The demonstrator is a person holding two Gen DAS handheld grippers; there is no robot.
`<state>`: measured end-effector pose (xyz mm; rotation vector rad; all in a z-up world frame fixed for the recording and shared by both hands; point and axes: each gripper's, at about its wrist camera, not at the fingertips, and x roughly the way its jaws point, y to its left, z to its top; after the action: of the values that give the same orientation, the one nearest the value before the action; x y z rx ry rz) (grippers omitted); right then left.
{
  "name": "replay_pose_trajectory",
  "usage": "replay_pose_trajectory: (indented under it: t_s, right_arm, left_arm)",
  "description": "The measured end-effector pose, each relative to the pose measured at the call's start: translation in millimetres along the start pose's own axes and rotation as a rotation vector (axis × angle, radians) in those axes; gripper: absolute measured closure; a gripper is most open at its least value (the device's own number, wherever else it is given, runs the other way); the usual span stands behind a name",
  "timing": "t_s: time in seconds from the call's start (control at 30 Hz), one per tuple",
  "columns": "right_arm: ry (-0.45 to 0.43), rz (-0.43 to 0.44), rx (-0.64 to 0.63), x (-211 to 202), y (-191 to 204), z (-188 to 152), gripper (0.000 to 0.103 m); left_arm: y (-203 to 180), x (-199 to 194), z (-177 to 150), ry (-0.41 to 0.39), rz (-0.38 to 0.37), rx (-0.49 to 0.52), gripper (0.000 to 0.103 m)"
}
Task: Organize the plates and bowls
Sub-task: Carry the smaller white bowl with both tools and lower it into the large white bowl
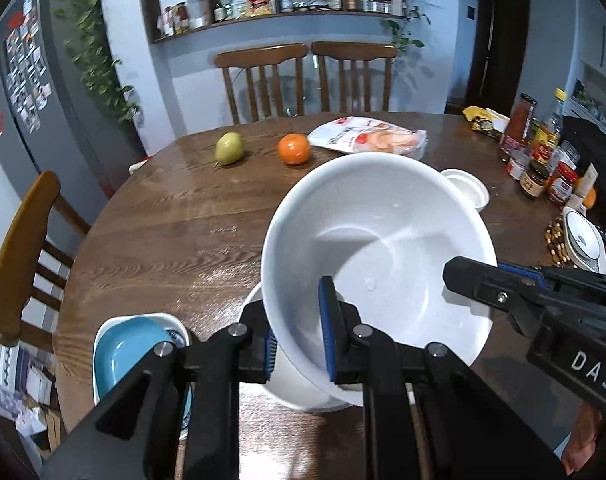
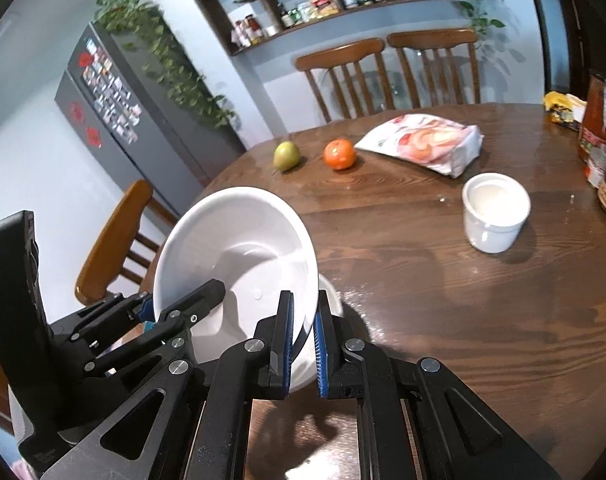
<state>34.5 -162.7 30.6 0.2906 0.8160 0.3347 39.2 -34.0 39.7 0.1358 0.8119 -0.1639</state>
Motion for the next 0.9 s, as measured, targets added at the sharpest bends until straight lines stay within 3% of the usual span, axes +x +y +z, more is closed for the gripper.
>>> replay_pose_trajectory:
  t_s: [0.43,0.9]
  right_arm:
    - [0.104,0.006,-0.022,41,14,-7,0.092]
    - [0.214,-0.034,-0.005,74,5,-20,0.092]
  left_arm:
    - [27,27,-14,0.092,0.001,-0.068,0.087]
    - [28,66,-33,0.198,0.003,-0.049,0.087]
